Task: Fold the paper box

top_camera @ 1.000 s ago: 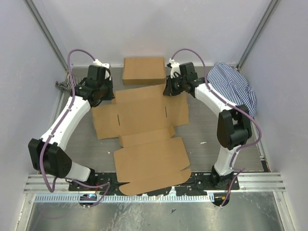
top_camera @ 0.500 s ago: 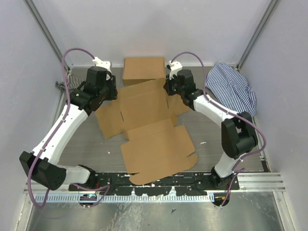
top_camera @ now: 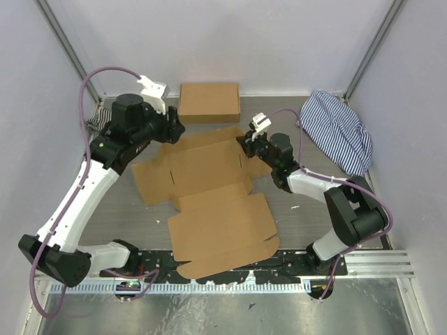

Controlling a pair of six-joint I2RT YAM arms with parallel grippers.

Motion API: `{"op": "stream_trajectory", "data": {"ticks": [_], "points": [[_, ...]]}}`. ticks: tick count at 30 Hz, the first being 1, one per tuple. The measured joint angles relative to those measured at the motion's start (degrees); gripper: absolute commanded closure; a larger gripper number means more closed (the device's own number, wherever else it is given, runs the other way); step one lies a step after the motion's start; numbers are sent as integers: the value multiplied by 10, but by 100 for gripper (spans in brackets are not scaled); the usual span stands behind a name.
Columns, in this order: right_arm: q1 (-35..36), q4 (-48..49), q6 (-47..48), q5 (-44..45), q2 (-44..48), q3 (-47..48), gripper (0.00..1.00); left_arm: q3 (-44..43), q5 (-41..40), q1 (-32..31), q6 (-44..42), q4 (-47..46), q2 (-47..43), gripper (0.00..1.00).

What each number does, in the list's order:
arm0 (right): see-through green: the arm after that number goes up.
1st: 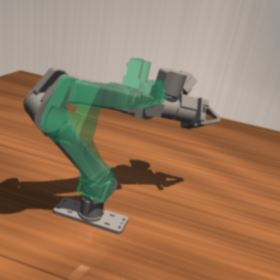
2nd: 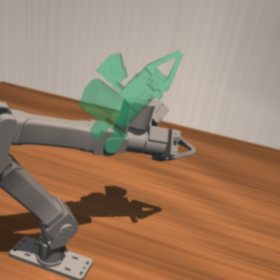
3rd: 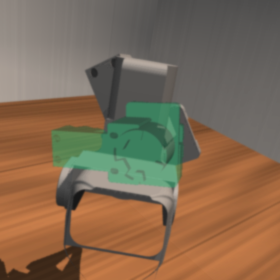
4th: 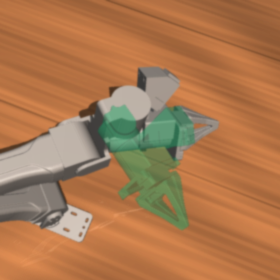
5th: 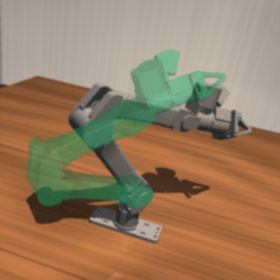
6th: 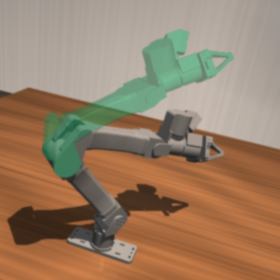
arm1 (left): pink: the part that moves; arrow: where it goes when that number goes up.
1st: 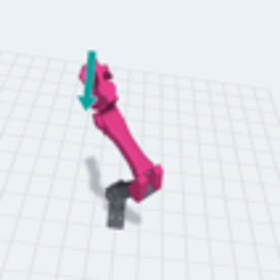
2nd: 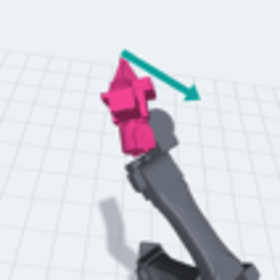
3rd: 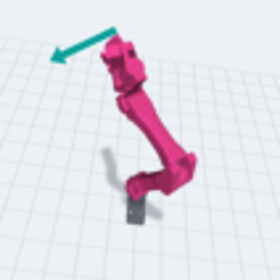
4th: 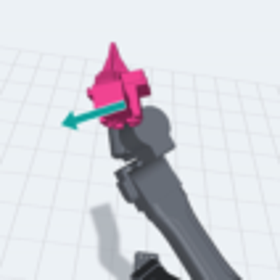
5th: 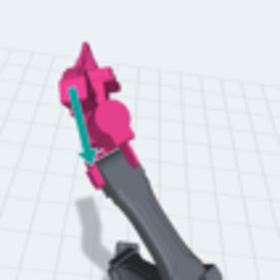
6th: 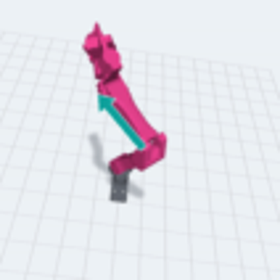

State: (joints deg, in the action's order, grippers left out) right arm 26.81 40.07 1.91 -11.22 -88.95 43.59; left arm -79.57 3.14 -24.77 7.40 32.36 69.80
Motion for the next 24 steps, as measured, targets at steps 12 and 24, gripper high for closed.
{"op": "stream_trajectory", "data": {"ticks": [12, 24], "points": [[1, 49, 13, -75, 37, -23, 96, 57, 90, -30, -125, -32, 38, 41], [1, 21, 25, -97, 57, -24, 96, 85, 15, -51, -153, -64, 53, 39]]}}
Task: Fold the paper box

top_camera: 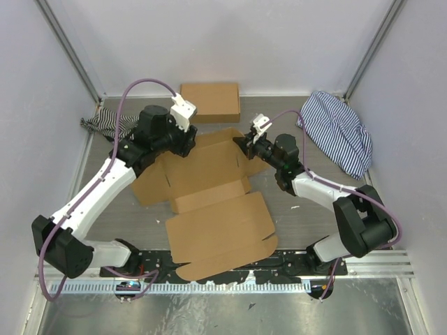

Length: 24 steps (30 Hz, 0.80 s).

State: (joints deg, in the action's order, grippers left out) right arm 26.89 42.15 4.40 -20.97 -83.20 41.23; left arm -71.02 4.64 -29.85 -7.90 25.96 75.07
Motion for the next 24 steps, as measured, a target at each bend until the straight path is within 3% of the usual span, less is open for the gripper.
{"op": "stream_trajectory", "data": {"ticks": [7, 14, 24], "points": [[0, -7, 0, -8, 4, 0, 96, 3, -18, -3, -8, -18, -30, 41], [0, -6, 0, -10, 6, -6, 96, 11, -80, -3, 29, -60, -31, 53], [0, -6, 0, -10, 12, -19, 95, 21, -129, -6, 93, -82, 35, 56]]}}
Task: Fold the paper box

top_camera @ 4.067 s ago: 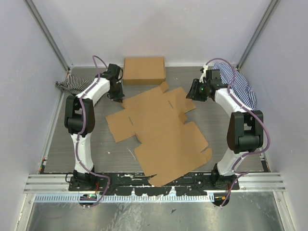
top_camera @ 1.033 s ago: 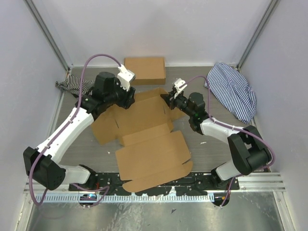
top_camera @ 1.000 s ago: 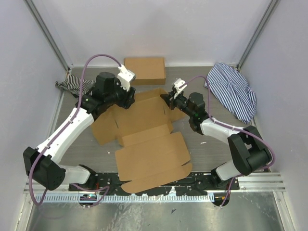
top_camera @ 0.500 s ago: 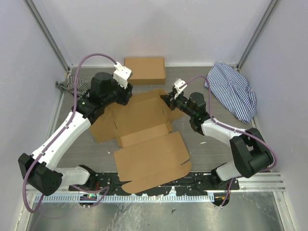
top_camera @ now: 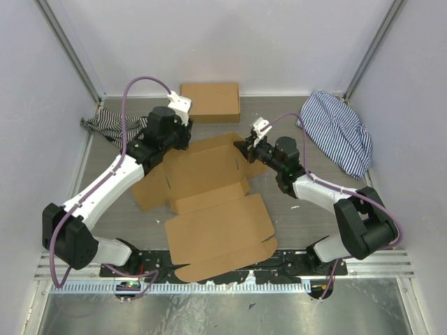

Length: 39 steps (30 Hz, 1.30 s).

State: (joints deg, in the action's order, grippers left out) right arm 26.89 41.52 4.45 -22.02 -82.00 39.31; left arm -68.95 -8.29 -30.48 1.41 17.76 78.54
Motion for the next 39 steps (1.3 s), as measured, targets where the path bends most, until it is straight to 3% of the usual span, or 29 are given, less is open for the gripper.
{"op": "stream_trajectory", "data": {"ticks": [17, 32, 39], "points": [[0, -38, 0, -2, 9, -7, 80, 43, 9, -22, 35, -9, 1, 60], [0, -77, -1, -2, 10, -6, 82, 94, 20, -61, 69, -10, -8, 61], [0, -109, -1, 0, 10, -5, 95, 95, 21, -67, 76, -10, -8, 61]]}}
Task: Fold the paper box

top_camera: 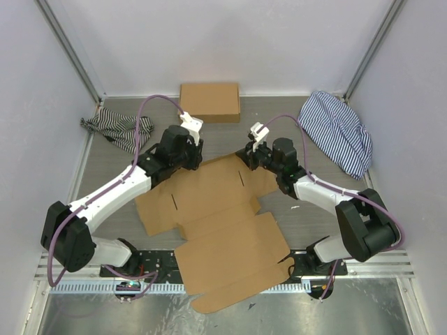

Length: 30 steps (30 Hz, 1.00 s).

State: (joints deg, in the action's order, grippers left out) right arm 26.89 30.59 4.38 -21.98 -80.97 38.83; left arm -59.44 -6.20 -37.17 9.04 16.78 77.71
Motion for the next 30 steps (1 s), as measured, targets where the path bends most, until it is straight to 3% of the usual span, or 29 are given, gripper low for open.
{"op": "stream_trajectory", "data": {"ticks": [19, 25, 30], "points": [[8, -39, -4, 40, 26, 10, 99, -8, -9, -1, -1, 19, -7, 61], [9, 40, -23, 70, 54, -28, 99, -57, -36, -1, -15, 45, -45, 59], [9, 184, -35, 93, 54, -78, 99, -118, -64, -1, -42, 45, -90, 56]]}}
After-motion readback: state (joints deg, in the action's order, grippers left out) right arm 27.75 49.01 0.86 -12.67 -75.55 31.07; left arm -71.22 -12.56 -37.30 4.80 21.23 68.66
